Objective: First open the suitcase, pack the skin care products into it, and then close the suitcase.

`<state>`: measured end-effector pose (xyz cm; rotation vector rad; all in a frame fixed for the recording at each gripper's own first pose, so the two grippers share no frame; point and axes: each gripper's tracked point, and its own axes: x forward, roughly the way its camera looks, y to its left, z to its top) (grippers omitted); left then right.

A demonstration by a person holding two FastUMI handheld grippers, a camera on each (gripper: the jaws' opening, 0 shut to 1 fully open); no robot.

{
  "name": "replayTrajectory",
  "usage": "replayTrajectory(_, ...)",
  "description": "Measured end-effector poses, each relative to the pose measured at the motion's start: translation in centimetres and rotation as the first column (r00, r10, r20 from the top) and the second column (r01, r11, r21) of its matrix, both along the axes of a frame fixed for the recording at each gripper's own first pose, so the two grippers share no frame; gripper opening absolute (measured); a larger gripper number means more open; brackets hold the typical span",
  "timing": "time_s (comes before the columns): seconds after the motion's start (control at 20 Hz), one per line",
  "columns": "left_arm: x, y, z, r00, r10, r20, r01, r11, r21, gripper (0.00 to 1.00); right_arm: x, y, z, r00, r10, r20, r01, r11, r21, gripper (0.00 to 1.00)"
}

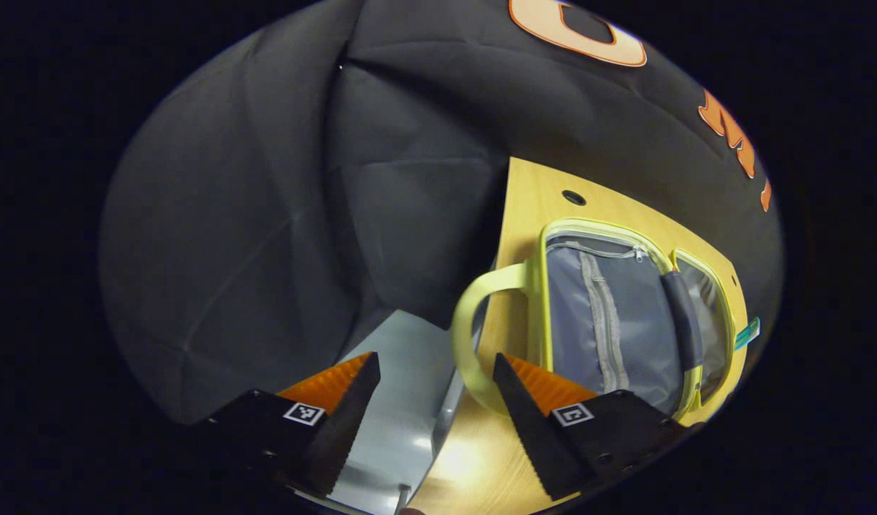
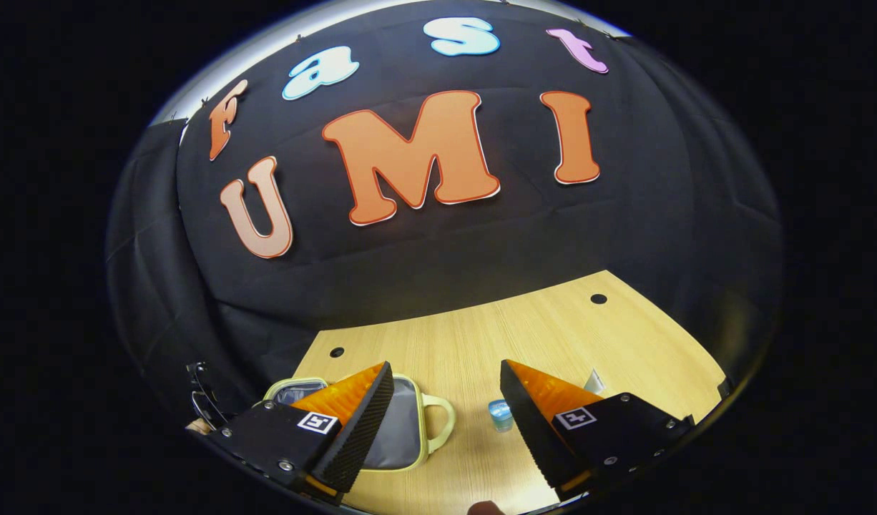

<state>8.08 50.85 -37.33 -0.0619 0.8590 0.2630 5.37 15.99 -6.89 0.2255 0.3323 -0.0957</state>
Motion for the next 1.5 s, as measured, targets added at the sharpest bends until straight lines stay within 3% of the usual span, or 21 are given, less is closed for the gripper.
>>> replayTrajectory(0.2, -0.2, -0.2, 5.6, 0.995, -0.018, 0.1, 0.007, 0.994, 0.11, 0.98, -0.5, -1.5, -0.6, 1.0, -0.016, 0.002, 0.016, 0.999, -0.035, 0.95)
replayTrajectory(0.4, 0.9, -4.9, 14.4, 0.969, -0.079, 0.234, 0.032, 0.98, 0.198, 0.98, -0.5, -3.8, -1.3, 1.0, -0.016, 0.015, 0.018, 0.995, -0.097, 0.95)
replayTrajectory(0.55, 2.2, -11.9, 19.8, 0.933, -0.144, 0.329, 0.067, 0.97, 0.235, 0.98, -0.4, -6.2, -1.8, 1.0, 0.0, 0.025, 0.005, 0.985, -0.171, 0.95)
replayTrajectory(0.85, 4.6, -30.1, 25.9, 0.836, -0.284, 0.471, 0.18, 0.95, 0.254, 0.97, 0.1, -11.5, -2.1, 0.998, 0.026, 0.053, -0.016, 0.982, -0.187, 0.95)
replayTrajectory(1.15, 5.7, -49.4, 26.0, 0.719, -0.39, 0.575, 0.332, 0.92, 0.21, 0.97, 0.4, -15.4, -3.9, 0.997, 0.047, 0.055, -0.035, 0.981, -0.192, 0.95)
replayTrajectory(1.35, 5.5, -59.5, 21.6, 0.7, -0.449, 0.555, 0.413, 0.889, 0.198, 0.97, 0.6, -17.2, -6.5, 0.997, 0.078, 0.022, -0.072, 0.974, -0.215, 0.95)
replayTrajectory(1.5, 6.0, -63.6, 18.0, 0.704, -0.453, 0.547, 0.429, 0.885, 0.18, 0.97, 0.9, -18.3, -8.6, 0.996, 0.088, -0.004, -0.087, 0.973, -0.215, 0.95)
